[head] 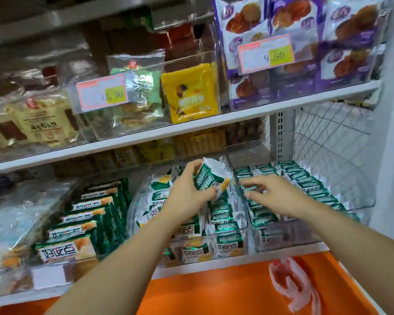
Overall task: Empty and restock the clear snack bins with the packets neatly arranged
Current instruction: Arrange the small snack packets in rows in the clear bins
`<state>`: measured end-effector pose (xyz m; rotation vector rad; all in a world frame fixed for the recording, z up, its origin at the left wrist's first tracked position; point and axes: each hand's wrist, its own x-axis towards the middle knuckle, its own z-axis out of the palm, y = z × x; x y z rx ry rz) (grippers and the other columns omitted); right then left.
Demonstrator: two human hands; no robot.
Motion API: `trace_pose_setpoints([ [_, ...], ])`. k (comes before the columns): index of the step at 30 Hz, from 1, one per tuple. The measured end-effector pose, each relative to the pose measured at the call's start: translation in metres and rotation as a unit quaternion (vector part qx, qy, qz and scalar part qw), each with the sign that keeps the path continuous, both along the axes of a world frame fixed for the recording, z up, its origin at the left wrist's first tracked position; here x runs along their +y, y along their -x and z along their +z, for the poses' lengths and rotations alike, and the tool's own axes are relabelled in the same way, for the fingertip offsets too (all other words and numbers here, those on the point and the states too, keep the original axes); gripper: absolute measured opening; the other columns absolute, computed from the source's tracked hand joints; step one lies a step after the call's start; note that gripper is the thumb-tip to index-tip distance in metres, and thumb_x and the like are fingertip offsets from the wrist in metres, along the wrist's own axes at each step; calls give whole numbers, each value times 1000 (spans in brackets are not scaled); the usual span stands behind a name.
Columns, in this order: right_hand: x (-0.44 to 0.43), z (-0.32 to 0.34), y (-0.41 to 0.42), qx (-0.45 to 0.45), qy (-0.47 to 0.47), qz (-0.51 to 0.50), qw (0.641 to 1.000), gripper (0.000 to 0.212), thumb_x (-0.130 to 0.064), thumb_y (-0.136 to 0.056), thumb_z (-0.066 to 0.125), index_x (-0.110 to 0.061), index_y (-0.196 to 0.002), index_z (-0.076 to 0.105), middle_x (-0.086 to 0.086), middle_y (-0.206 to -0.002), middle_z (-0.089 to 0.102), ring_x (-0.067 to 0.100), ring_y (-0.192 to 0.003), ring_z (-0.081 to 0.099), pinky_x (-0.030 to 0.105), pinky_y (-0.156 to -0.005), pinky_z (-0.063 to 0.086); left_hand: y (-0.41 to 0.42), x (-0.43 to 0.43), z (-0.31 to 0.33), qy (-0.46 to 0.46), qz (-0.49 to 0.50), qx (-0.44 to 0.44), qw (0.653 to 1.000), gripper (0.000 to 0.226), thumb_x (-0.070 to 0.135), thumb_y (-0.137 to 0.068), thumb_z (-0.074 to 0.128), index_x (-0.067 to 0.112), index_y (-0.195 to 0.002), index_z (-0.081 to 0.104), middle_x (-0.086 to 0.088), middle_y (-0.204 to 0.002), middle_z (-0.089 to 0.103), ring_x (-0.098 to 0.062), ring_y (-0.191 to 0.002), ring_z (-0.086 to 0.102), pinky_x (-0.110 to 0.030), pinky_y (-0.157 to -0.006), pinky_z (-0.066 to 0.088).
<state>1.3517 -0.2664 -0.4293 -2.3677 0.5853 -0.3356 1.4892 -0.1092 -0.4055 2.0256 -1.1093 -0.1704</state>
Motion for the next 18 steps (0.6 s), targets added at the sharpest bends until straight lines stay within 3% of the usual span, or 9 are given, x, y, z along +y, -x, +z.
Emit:
trace_pose_setpoints([
  [1,-6,0,-2,0,0,5,1000,36,-30,-92,60,-36,-128,58,-5,-128,61,11,-105,60,30,-93,48,-6,-11,3,1,0,-7,1000,63,20,-88,67,19,-141,33,23,-101,46,28,-71,45,5,-59,34],
  [3,-14,1,-5,-5,9,24,1000,34,-32,-92,60,-36,-126,59,-6,-121,64,3,-95,60,23,-87,50,-20,-31,6,4,9,-21,1000,66,26,-88,68,16,-142,33,17,-110,45,17,-81,48,-1,-63,34],
  [5,-19,3,-4,-9,7,54,998,32,-29,-93,58,-31,-126,60,-16,-106,64,-15,-73,56,3,-67,41,-34,-47,4,-20,15,-20,999,66,33,-86,70,18,-140,36,13,-119,44,-1,-104,48,-13,-78,35],
  [7,-25,3,-5,-17,1,64,998,31,-29,-94,58,-30,-124,61,-22,-96,62,-18,-62,52,1,-54,35,-47,-59,-3,-60,5,-12,998,58,36,-84,71,19,-131,43,13,-117,53,-11,-109,53,-22,-79,39],
  [9,-29,0,-8,-28,-2,65,997,32,-32,-93,59,-31,-124,62,-13,-112,66,-12,-79,55,0,-62,36,-53,-64,-9,-103,-5,-8,995,54,36,-84,71,19,-127,42,14,-114,53,-12,-110,52,-24,-84,41],
  [12,-30,-1,-10,-26,-17,66,997,34,-34,-92,60,-32,-126,60,-11,-120,64,-3,-92,55,14,-79,42,-64,-67,-9,-156,-11,-49,986,75,40,-82,72,16,-142,34,1,-138,47,-19,-123,49,-34,-101,41],
  [14,-31,-1,-12,-23,-28,69,997,34,-34,-92,60,-33,-126,60,-11,-119,63,1,-96,57,18,-80,42,-70,-66,-2,-190,-28,-71,979,71,38,-83,72,20,-142,36,-2,-136,52,-22,-114,58,-38,-95,48],
  [16,-30,-1,-12,-28,-38,66,997,34,-33,-92,60,-32,-126,60,-13,-116,64,8,-97,61,23,-84,47,-75,-63,4,-221,-42,-84,971,67,31,-85,70,20,-142,36,-4,-136,53,-18,-110,59,-27,-87,48],
  [18,-29,-1,-14,-37,-48,64,996,32,-29,-92,61,-32,-124,61,-18,-106,64,23,-97,66,35,-87,54,-78,-62,7,-258,-49,-129,956,72,29,-86,70,20,-146,31,-4,-146,42,-18,-124,49,-23,-95,40],
])
